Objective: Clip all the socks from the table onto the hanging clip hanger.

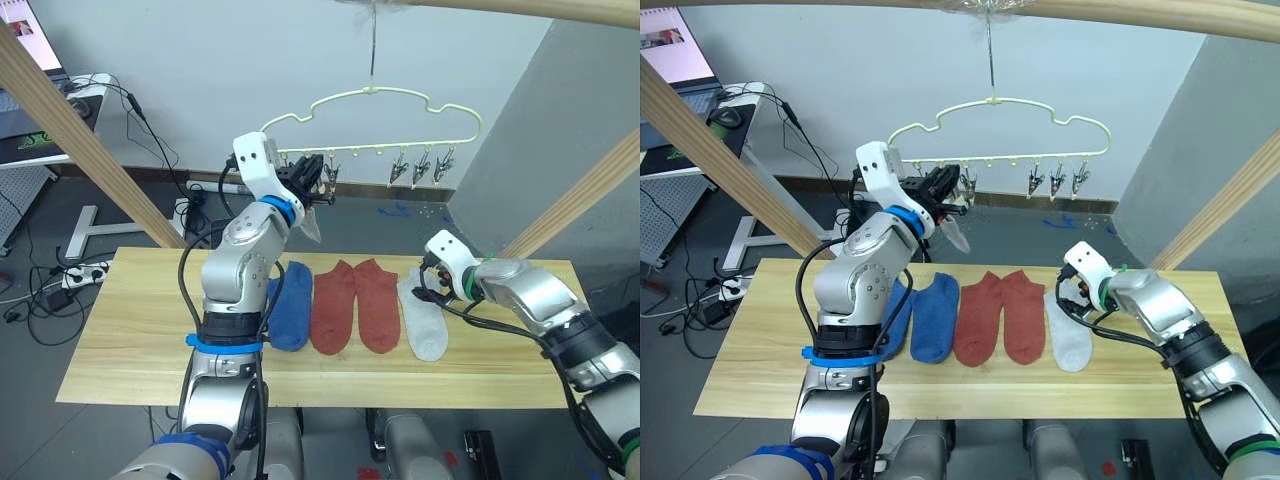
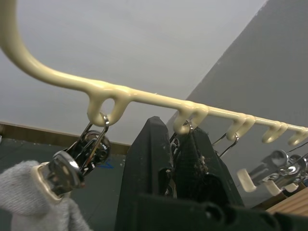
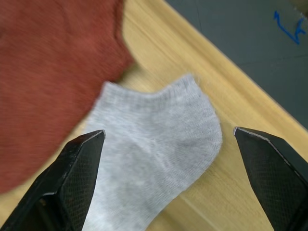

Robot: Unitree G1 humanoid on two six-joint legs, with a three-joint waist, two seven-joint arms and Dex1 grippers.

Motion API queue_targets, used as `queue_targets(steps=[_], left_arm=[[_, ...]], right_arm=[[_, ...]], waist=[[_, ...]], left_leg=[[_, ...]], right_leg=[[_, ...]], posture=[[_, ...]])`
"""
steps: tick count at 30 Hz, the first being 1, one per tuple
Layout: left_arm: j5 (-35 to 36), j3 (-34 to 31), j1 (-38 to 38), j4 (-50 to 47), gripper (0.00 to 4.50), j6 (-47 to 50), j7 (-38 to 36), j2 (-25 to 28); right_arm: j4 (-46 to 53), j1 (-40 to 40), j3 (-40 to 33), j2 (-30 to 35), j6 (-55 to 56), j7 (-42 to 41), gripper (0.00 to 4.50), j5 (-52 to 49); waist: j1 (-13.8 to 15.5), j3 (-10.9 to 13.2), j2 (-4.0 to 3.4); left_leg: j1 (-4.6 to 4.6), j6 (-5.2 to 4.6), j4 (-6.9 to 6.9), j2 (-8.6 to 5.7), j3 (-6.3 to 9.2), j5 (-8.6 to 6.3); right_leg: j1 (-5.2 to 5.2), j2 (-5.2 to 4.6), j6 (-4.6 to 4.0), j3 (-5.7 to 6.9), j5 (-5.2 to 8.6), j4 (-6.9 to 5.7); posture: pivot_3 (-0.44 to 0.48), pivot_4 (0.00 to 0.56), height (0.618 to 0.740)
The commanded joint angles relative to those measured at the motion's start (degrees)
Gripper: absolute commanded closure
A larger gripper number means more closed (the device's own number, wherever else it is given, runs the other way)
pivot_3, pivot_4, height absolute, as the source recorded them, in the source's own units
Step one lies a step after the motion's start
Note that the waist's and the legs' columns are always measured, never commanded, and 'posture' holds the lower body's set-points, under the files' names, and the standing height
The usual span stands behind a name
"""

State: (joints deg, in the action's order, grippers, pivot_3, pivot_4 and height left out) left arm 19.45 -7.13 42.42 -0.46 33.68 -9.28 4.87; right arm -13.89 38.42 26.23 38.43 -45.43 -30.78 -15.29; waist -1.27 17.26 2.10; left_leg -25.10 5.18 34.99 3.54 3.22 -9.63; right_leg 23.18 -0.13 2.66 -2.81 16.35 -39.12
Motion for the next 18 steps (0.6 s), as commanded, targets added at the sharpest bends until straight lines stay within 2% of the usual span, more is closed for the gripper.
queue_targets(steps=[1, 8, 15, 18], left_arm=[[0.5, 0.1, 0.4, -3.2, 4.36, 0.1, 0.4, 0.1], [0.4, 0.1, 0.3, -4.0, 4.36, 0.9, 0.8, 0.2], [0.9, -0.3, 0.6, -4.4, 4.36, 1.8, 1.1, 0.6], [1.2, -0.3, 0.6, -4.4, 4.36, 2.2, 1.1, 0.6]], right_arm=[[-4.5, 1.3, 0.1, -1.9, 3.7, -2.5, 0.00, 4.5], [-11.9, 1.0, -1.4, -6.6, 8.4, -4.5, 0.00, 9.9], [-13.0, -1.3, -2.1, -6.9, 9.3, -7.1, 0.00, 13.4], [-12.5, -2.0, -3.0, -6.9, 8.8, -7.9, 0.58, 14.1]], waist=[[0.1, 0.0, 0.00], [0.3, 0.0, 0.00], [0.4, 0.0, 0.00], [0.8, 0.0, 0.00]], left_leg=[[0.00, 0.00, 0.00, 0.00, 0.00, 0.00], [0.02, 0.00, -0.03, 0.01, -0.01, 0.00], [0.10, 0.01, -0.02, 0.01, 0.00, 0.00], [0.10, 0.01, -0.02, 0.01, 0.00, 0.00]], right_leg=[[0.00, 0.00, 0.00, 0.00, 0.00, 0.00], [0.00, 0.00, 0.00, -0.01, 0.00, 0.00], [-0.06, 0.00, 0.00, -0.01, 0.00, -0.04], [-0.07, 0.00, 0.00, -0.01, 0.00, -0.04]], posture=[[0.070, 0.298, 0.740], [0.080, 0.302, 0.740], [0.093, 0.307, 0.740], [0.091, 0.306, 0.740]])
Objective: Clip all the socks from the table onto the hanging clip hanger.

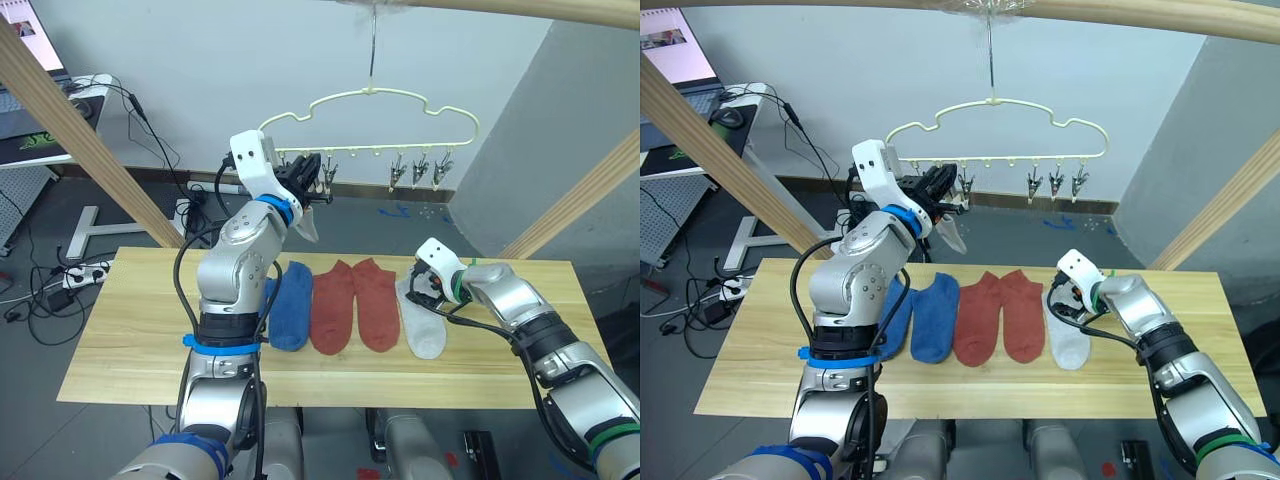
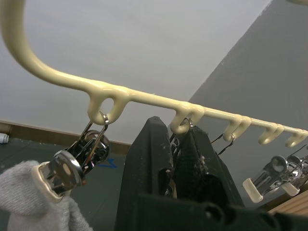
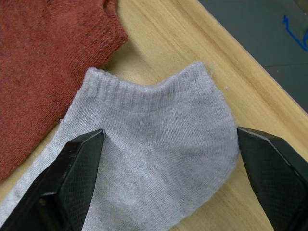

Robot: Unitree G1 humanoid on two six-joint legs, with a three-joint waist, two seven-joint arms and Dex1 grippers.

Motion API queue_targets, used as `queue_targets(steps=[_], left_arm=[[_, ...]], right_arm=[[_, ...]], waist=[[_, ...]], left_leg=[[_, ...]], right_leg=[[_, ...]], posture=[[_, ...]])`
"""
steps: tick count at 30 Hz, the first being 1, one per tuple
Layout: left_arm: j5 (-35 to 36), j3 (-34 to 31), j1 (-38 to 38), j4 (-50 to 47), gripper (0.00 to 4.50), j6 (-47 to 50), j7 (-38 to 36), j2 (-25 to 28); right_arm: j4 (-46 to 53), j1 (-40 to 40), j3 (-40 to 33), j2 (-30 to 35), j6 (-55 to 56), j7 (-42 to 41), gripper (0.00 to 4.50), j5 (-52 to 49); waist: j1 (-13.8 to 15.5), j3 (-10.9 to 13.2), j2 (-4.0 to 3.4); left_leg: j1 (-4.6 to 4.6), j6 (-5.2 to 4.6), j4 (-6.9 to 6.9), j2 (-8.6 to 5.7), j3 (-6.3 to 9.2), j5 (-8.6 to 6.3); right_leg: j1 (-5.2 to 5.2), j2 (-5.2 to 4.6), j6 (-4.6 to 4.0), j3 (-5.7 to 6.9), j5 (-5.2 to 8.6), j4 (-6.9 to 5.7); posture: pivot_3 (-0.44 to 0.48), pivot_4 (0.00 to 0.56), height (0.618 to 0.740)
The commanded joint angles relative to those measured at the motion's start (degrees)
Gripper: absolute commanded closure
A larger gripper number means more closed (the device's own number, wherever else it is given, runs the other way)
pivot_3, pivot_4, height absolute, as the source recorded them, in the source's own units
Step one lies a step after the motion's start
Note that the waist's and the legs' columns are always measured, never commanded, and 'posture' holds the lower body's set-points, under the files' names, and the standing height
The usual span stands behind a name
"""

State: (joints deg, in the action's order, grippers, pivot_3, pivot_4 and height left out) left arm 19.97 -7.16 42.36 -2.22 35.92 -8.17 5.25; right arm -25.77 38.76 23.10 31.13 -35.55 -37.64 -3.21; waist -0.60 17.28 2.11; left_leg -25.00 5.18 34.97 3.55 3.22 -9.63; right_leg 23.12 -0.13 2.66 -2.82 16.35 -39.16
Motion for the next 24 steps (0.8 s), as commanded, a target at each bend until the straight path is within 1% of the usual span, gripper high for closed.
queue_targets(steps=[1, 11, 12, 15, 17, 21, 24], left_arm=[[0.7, -0.3, 0.7, -2.7, 4.36, 0.0, 0.0, 0.2], [2.4, -1.1, 1.2, -2.5, 4.36, 1.6, -0.7, 0.6], [3.0, -1.6, 1.4, -2.3, 4.36, 2.2, -0.7, 0.6], [6.3, -4.0, 2.3, -1.7, 4.36, 4.8, -0.6, 0.4], [9.1, -5.8, 2.9, -1.3, 4.36, 7.0, -0.8, 0.4], [14.9, -9.9, 4.4, -0.1, 4.36, 12.2, -0.1, 0.5], [16.9, -11.1, 4.9, 0.6, 4.36, 14.6, -0.3, 1.5]], right_arm=[[-0.5, -2.5, -0.1, 0.3, -1.3, -1.3, 0.90, 2.2], [0.2, -3.3, -1.6, -0.4, -2.7, -2.2, 4.34, 3.3], [0.2, -3.4, -1.7, -0.3, -2.7, -2.3, 4.48, 3.6], [1.5, -3.5, -1.6, 0.4, -2.9, -2.6, 4.48, 4.6], [4.4, -3.6, -2.0, 1.1, -4.1, -3.0, 4.48, 4.5], [16.7, -5.0, -4.4, 3.6, -9.2, -5.1, 4.48, 2.7], [27.3, -6.0, -6.3, 5.6, -14.2, -7.0, 4.48, 0.5]], waist=[[0.3, 0.0, 0.00], [0.5, 0.0, 0.00], [0.5, 0.0, 0.00], [0.5, 0.0, 0.00], [0.5, 0.0, 0.00], [0.6, 0.0, 0.00], [0.3, 0.0, -0.01]], left_leg=[[0.00, 0.00, 0.00, 0.00, 0.00, 0.00], [0.03, 0.00, 0.02, -0.01, 0.00, 0.01], [0.03, 0.00, 0.02, -0.01, 0.00, 0.01], [0.03, 0.00, 0.02, -0.01, 0.00, 0.01], [0.03, 0.00, 0.02, -0.01, 0.00, 0.01], [-0.02, 0.01, -0.02, -0.02, 0.01, 0.01], [-0.06, 0.01, -0.03, -0.02, 0.00, 0.01]], right_leg=[[0.00, 0.00, 0.00, 0.00, 0.00, 0.01], [-0.05, 0.00, 0.03, -0.02, -0.01, 0.03], [-0.05, 0.00, 0.03, -0.02, -0.01, 0.03], [-0.05, 0.00, 0.03, -0.01, -0.01, 0.04], [-0.05, 0.00, 0.04, -0.02, -0.01, 0.04], [-0.01, -0.01, 0.04, 0.00, -0.01, 0.08], [0.04, -0.01, 0.04, 0.00, -0.01, 0.08]], posture=[[0.091, 0.306, 0.740], [0.092, 0.306, 0.740], [0.090, 0.305, 0.740], [0.084, 0.303, 0.740], [0.070, 0.292, 0.740], [0.059, 0.283, 0.740], [0.049, 0.272, 0.740]])
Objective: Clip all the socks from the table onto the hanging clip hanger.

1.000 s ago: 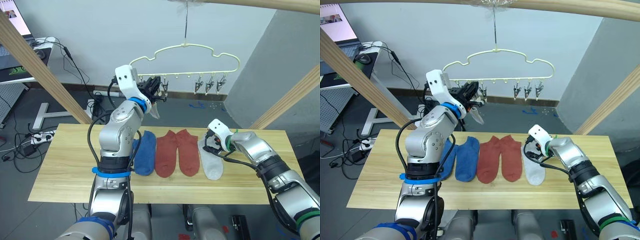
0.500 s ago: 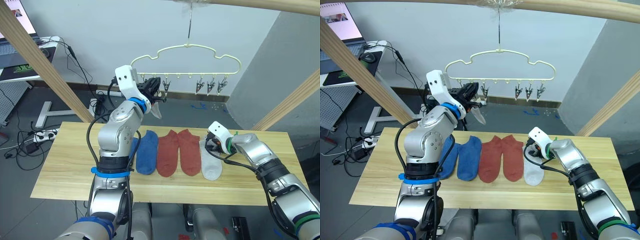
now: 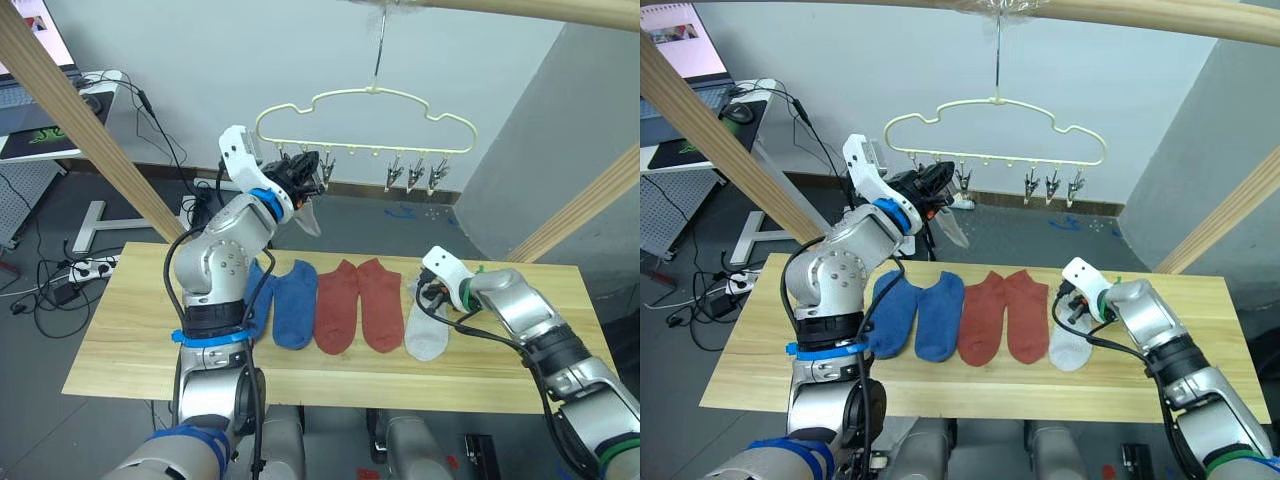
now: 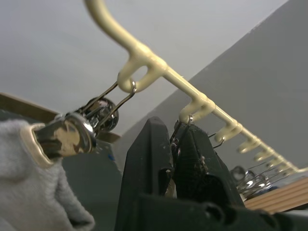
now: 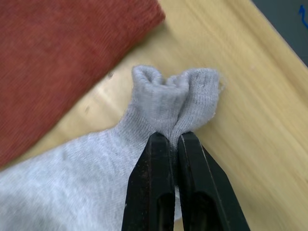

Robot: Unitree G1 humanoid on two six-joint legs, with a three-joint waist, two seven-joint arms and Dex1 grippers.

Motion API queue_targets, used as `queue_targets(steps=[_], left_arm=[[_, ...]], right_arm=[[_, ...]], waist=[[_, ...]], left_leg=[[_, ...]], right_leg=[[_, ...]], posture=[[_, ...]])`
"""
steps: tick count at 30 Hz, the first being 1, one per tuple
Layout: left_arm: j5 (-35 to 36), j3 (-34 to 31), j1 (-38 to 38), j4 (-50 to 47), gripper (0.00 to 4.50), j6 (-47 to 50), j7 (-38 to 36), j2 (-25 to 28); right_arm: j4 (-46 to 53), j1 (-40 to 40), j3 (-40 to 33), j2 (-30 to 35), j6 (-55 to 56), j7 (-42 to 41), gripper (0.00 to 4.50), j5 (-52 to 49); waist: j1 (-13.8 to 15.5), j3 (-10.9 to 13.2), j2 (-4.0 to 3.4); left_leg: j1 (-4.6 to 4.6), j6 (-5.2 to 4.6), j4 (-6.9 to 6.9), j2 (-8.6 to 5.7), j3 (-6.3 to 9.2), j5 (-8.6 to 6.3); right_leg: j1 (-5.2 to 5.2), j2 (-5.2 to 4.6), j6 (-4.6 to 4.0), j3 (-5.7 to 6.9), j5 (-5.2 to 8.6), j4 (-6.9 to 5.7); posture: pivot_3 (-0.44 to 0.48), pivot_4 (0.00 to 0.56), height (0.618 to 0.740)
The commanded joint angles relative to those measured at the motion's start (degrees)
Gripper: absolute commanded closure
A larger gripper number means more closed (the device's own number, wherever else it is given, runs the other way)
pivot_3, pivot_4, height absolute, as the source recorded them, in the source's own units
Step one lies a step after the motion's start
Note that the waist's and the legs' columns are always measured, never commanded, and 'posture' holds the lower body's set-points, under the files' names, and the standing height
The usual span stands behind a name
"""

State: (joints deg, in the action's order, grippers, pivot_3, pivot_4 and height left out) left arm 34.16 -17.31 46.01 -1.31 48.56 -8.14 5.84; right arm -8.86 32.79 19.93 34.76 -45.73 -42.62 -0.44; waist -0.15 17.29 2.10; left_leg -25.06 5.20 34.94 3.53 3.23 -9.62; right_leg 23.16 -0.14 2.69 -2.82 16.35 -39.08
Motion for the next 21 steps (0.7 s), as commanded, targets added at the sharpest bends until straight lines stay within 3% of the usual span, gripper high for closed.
queue_targets(steps=[1, 5, 10, 16, 21], left_arm=[[2.9, -0.9, 1.3, -0.2, 4.36, 2.6, -0.5, 1.5], [7.2, -3.2, 1.9, 0.6, 4.36, 6.7, 0.5, 1.2], [11.8, -7.6, 3.1, 2.8, 4.36, 10.3, 4.5, 0.6], [16.7, -12.0, 5.5, 6.4, 4.36, 12.5, 9.8, 0.2], [18.1, -11.5, 6.1, 6.9, 4.36, 12.9, 11.5, 0.6]], right_arm=[[13.9, -0.1, -3.9, 2.4, -5.9, -2.4, 4.48, -3.3], [24.9, 1.8, -7.0, 2.3, -13.9, -3.4, 4.48, -8.1], [29.6, 7.6, -9.4, -1.9, -19.7, -2.3, 4.48, -13.4], [24.0, 14.8, -6.2, -8.6, -17.0, 0.0, 4.48, -14.1], [17.5, 19.0, -3.9, -11.9, -12.4, 0.3, 4.48, -13.5]], waist=[[-0.2, 0.0, -0.01], [-0.3, 0.0, -0.01], [-0.4, 0.0, 0.00], [-0.6, 0.0, -0.01], [-0.7, 0.0, -0.01]], left_leg=[[0.00, 0.00, -0.02, 0.01, 0.00, 0.00], [0.02, 0.02, -0.06, 0.05, 0.03, 0.01], [0.01, 0.04, -0.02, 0.04, 0.02, 0.02], [0.01, 0.06, -0.02, 0.04, 0.03, 0.04], [0.01, 0.17, -0.04, 0.04, 0.03, 0.10]], right_leg=[[0.02, 0.00, 0.00, 0.00, 0.00, 0.00], [0.02, 0.04, 0.00, 0.05, 0.00, -0.01], [0.02, 0.02, 0.00, 0.06, 0.00, -0.01], [0.02, 0.02, -0.01, 0.07, -0.01, -0.02], [0.03, 0.01, -0.02, 0.10, -0.01, -0.02]], posture=[[0.047, 0.269, 0.740], [0.034, 0.256, 0.740], [0.026, 0.248, 0.740], [0.028, 0.232, 0.740], [0.041, 0.229, 0.740]])
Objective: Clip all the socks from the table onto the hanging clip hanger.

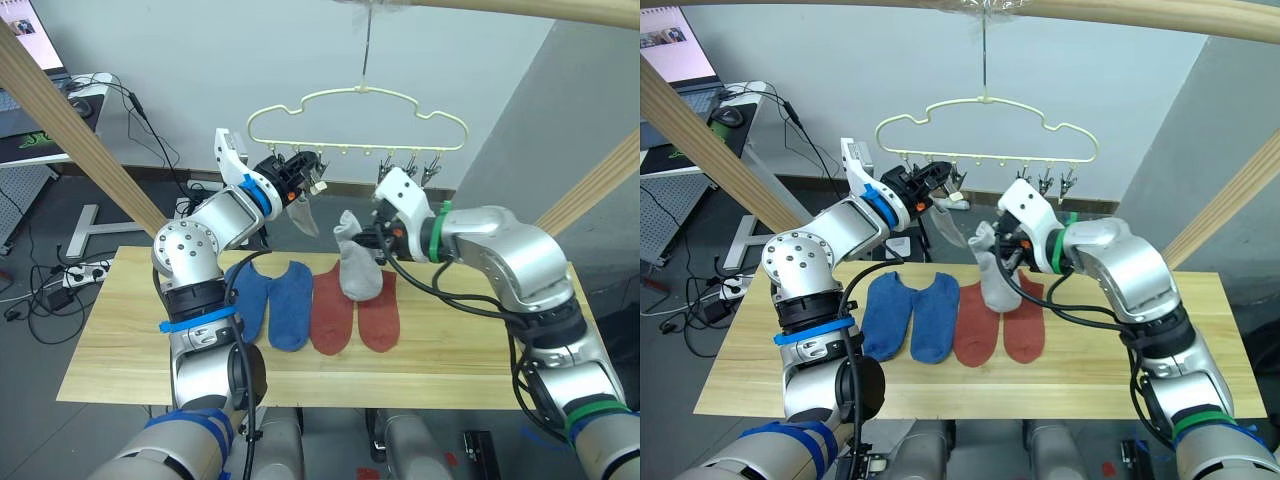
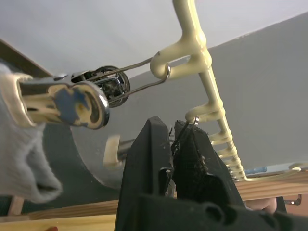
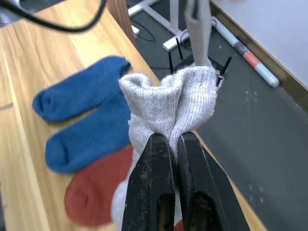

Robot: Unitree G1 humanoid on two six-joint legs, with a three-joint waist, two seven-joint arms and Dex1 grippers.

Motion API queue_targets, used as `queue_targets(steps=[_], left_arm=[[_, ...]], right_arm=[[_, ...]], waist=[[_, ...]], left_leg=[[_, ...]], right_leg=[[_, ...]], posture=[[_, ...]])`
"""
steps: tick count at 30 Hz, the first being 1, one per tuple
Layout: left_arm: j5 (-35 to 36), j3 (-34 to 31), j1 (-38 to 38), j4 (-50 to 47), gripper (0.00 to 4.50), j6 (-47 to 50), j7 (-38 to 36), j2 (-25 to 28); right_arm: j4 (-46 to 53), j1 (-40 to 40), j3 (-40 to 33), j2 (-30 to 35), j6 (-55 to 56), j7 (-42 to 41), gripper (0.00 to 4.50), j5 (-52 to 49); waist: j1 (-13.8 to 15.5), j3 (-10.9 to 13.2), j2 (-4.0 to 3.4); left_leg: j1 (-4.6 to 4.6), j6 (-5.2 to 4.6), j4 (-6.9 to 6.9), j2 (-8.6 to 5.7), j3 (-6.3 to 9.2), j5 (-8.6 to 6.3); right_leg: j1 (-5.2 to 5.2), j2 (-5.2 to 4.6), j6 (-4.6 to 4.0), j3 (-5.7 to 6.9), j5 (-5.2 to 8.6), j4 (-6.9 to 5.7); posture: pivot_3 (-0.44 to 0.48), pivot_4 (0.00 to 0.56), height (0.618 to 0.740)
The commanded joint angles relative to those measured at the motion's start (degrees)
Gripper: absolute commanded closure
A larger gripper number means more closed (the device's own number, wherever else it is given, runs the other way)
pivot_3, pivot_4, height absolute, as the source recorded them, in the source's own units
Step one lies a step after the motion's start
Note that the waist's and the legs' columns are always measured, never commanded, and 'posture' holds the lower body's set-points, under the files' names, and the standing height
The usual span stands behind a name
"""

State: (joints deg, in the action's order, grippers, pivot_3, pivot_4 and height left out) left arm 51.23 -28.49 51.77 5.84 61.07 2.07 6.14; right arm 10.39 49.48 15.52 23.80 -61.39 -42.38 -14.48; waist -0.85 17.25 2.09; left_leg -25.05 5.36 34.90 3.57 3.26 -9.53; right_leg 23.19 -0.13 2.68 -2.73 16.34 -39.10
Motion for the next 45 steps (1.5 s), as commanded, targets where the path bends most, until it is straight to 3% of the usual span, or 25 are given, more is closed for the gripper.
queue_targets(steps=[1, 28, 45], left_arm=[[1.3, -0.2, 0.3, -0.4, 4.36, 0.4, 1.6, 0.2], [2.3, 2.8, -2.3, -2.6, 4.36, -0.4, 2.1, 0.8], [2.1, 4.1, -3.2, -2.0, 4.36, -1.5, 1.1, 1.7]], right_arm=[[-3.2, 3.2, 1.1, -1.6, 4.4, 0.1, 4.48, 0.7], [-18.9, 13.4, 2.7, -5.5, 16.1, -2.1, 4.48, 4.5], [-19.4, 13.7, 2.4, -5.5, 16.0, -2.9, 4.48, 4.6]], waist=[[0.0, 0.0, 0.00], [-0.1, 0.0, 0.00], [-0.1, 0.0, -0.01]], left_leg=[[0.00, 0.01, 0.00, 0.00, -0.01, 0.01], [0.00, 0.06, -0.02, 0.01, 0.01, 0.03], [0.00, 0.06, -0.01, 0.01, 0.01, 0.03]], right_leg=[[0.00, 0.00, 0.00, 0.00, 0.00, 0.00], [0.02, -0.02, -0.01, 0.04, -0.01, -0.07], [0.02, -0.02, -0.02, 0.03, -0.01, -0.08]], posture=[[0.041, 0.229, 0.740], [0.075, 0.226, 0.740], [0.076, 0.226, 0.740]])
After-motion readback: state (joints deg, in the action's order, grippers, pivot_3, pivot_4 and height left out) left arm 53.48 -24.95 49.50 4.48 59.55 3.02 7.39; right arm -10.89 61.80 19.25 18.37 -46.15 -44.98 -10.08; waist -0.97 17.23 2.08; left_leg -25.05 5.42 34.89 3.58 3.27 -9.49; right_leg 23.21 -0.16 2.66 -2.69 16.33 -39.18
